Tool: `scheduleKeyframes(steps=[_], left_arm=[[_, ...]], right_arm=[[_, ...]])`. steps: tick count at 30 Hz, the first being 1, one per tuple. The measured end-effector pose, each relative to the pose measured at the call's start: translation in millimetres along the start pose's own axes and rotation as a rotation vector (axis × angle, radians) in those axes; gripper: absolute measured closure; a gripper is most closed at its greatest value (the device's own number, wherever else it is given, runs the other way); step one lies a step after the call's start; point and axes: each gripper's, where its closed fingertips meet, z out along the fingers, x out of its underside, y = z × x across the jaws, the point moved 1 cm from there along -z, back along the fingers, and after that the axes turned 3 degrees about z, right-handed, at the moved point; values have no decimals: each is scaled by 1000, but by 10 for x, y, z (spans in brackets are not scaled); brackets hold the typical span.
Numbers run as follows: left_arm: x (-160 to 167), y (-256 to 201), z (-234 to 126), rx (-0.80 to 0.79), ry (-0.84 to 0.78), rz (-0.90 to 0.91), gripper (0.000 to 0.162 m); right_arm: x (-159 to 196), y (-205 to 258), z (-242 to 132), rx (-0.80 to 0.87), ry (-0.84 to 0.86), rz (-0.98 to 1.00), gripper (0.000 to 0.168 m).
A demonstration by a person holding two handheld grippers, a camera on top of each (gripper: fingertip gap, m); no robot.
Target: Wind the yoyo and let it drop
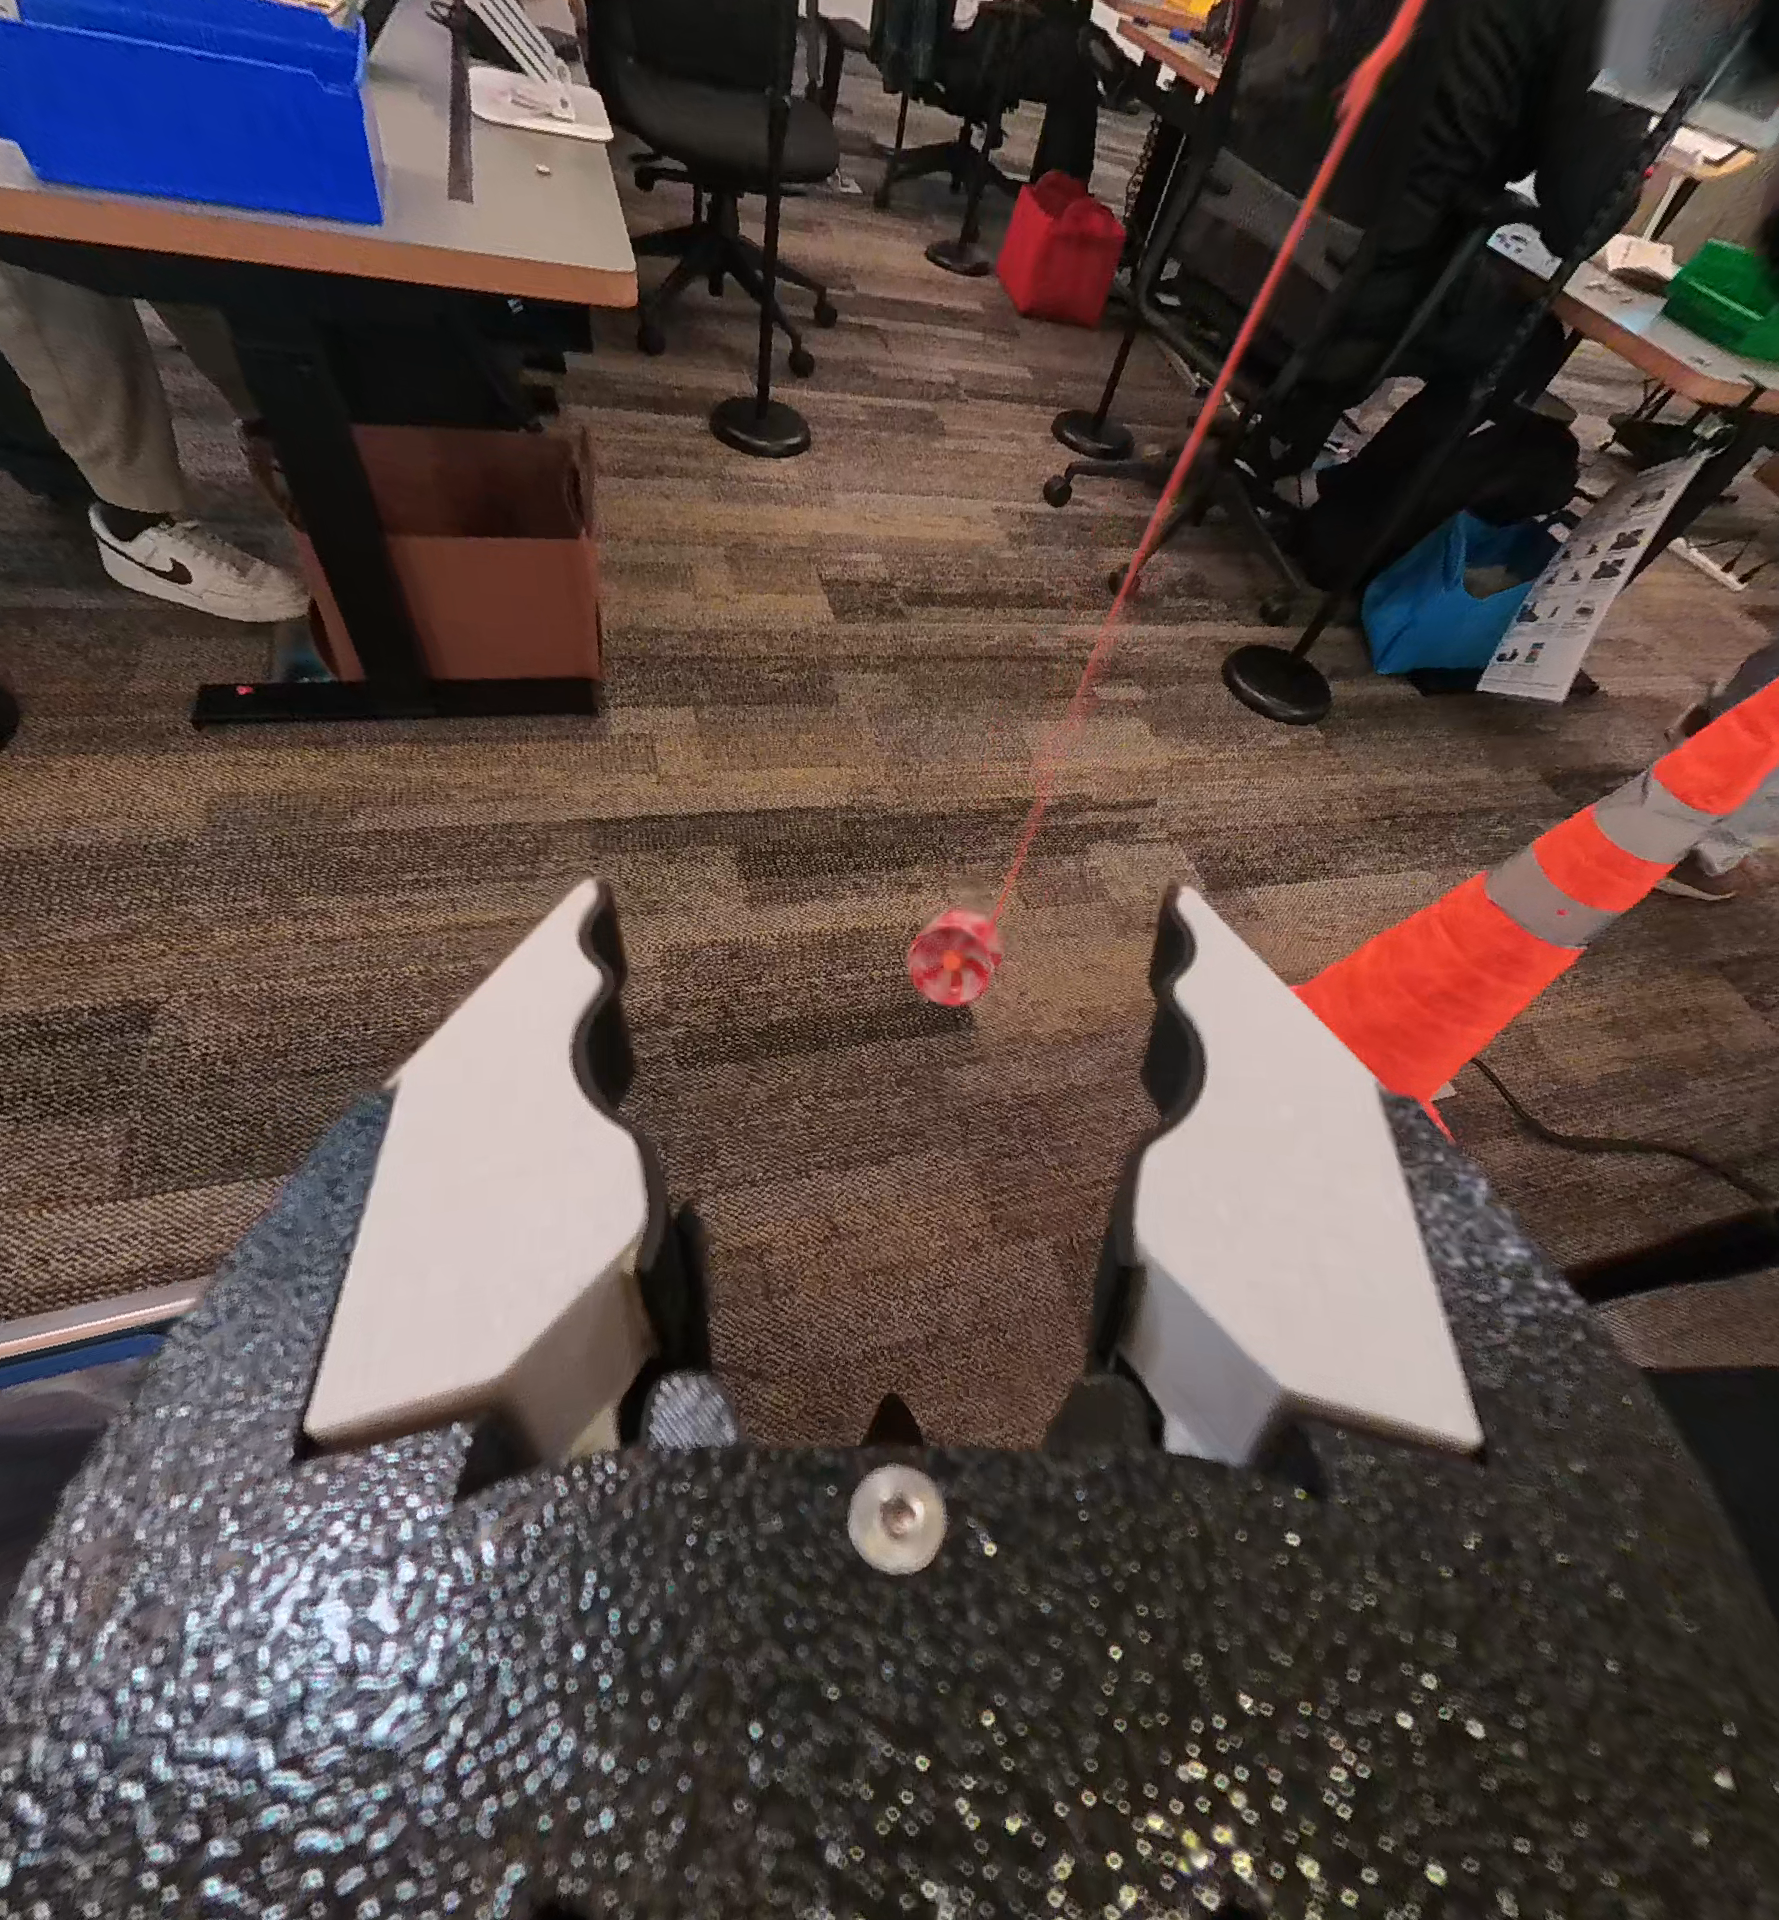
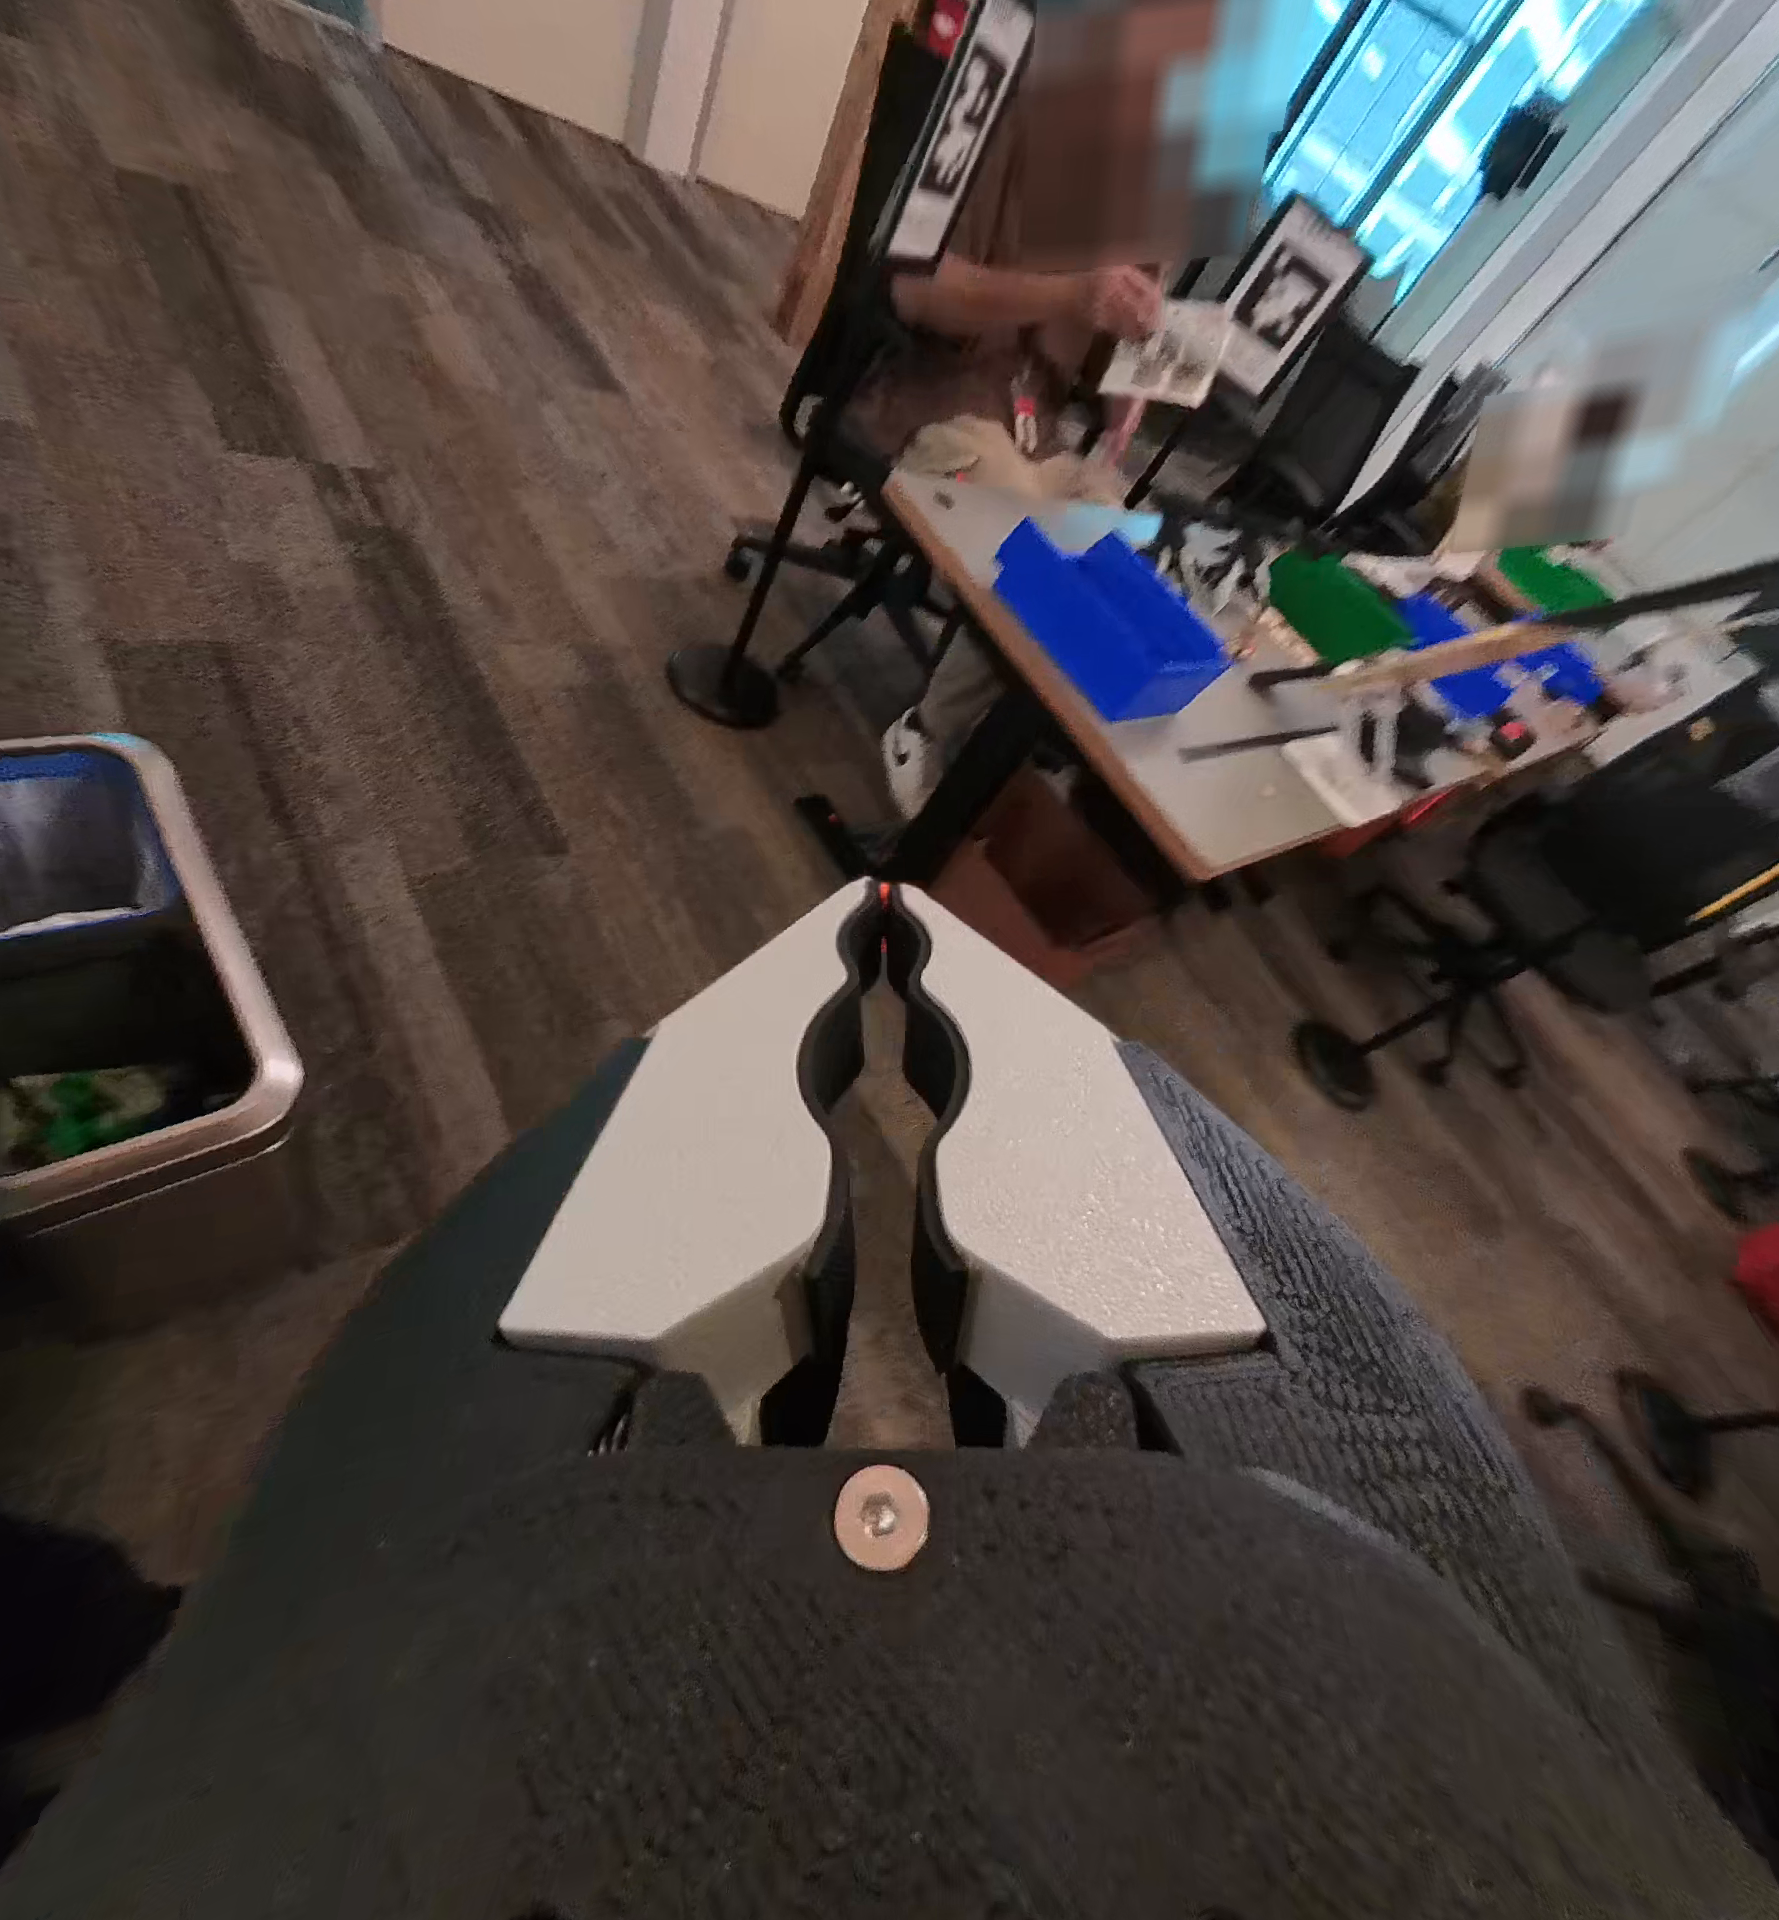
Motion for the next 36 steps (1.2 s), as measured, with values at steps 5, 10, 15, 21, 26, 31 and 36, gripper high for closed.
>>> scheduleKeyframes(steps=[5,10,15,21,26,31,36], left_arm=[[55,-74,26,29,21,-5,62],[69,-138,52,52,24,-3,63],[78,-182,58,70,26,3,63],[76,-261,27,84,26,8,63],[77,-283,-24,98,45,28,63],[58,-270,-19,107,50,15,64],[51,-266,-53,108,37,3,65]], right_arm=[[439,306,238,-77,65,93,168],[-287,-83,221,-157,2,24,168],[-2521,-1420,-650,61,-283,-208,168],[-3632,-1836,-1559,187,-458,-290,168],[-3418,-1935,-1212,222,-344,-306,168],[-3263,-2063,-942,250,-288,-259,168],[-2661,-1911,-829,250,-200,-212,168]])
